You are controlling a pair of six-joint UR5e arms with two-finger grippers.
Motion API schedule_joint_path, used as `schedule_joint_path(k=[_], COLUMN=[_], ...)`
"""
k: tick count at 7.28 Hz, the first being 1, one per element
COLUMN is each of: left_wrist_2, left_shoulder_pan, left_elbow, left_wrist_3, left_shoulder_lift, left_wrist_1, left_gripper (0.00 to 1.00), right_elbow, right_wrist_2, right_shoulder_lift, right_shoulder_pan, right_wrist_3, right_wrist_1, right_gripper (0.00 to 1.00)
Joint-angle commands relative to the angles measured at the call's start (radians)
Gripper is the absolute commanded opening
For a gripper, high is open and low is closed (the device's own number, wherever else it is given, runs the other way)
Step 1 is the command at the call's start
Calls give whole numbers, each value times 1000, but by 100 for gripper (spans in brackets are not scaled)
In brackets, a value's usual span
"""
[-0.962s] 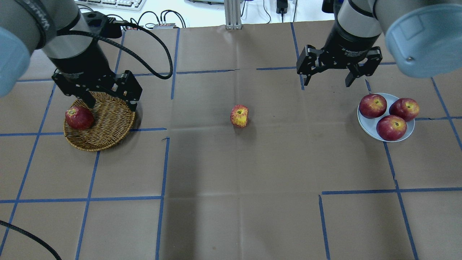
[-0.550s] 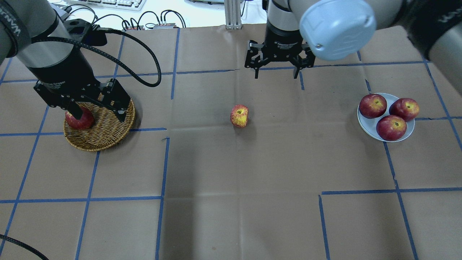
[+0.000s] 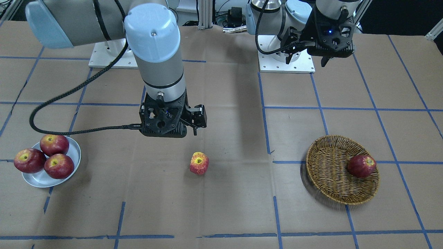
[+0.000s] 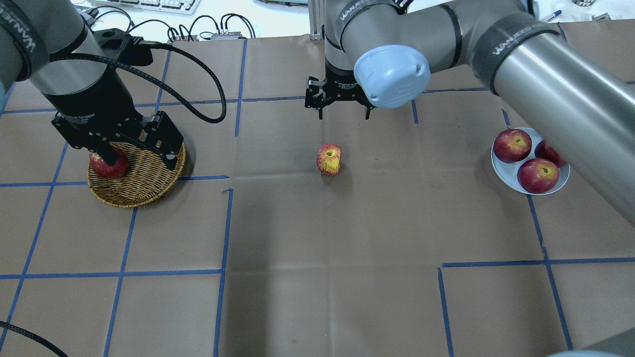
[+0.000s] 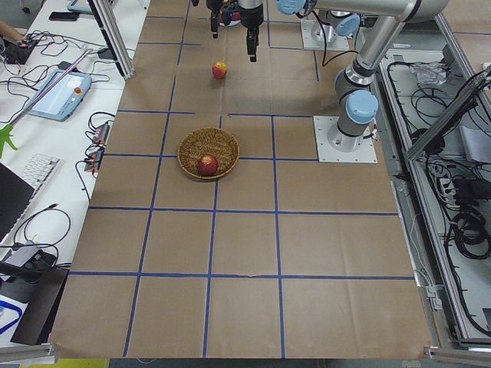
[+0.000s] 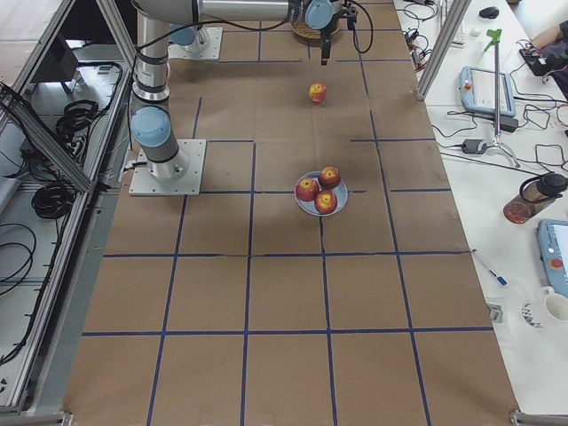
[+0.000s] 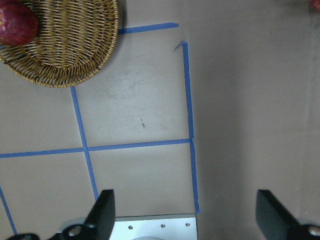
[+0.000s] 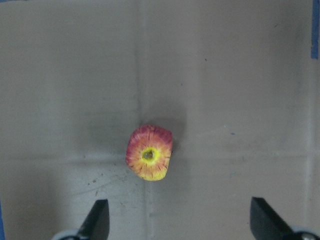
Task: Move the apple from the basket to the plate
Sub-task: 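Move the left gripper back over the basket while the right gripper reaches toward the apple, then lower the right gripper and close it on the red-yellow apple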
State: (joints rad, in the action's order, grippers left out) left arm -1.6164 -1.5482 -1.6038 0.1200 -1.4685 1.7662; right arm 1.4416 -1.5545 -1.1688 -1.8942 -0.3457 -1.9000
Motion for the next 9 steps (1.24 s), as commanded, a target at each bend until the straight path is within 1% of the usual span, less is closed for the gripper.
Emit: schedule_joint_path(k=[1,3,4,5,7,8,9], left_wrist_2=[1,0,0,0,-2,-2,-2], left_shoulder_pan=[-4,-30,-30,-30,-30,-30,-30], left_elbow=[-1,-1,-1,-4,-7,-7,-7], left_wrist_3=[0,0,0,0,3,3,3], left_shoulder_lift=[-10,-10,-7,-6,-1,-1,4], left_wrist_1=[-4,-5,-5,-4,-4,-4,-4], left_gripper=[99,99,99,99,99,99,99], right_elbow=[96,181,206,210,209,209,207], right_wrist_2=[-3,-3,-3,-3,-1,-3,-6], right_shoulder_lift=[67,109,127,142,175,185,189], right_shoulder_pan=[-26,-26,-26,-28,-35,-39,-39], right_wrist_3=[-3,2,4,4,2,-1,-1], right_wrist_1=[-224,-368,-408,-431,-432,-456,-459], right_gripper=[100,100,100,100,100,100,93])
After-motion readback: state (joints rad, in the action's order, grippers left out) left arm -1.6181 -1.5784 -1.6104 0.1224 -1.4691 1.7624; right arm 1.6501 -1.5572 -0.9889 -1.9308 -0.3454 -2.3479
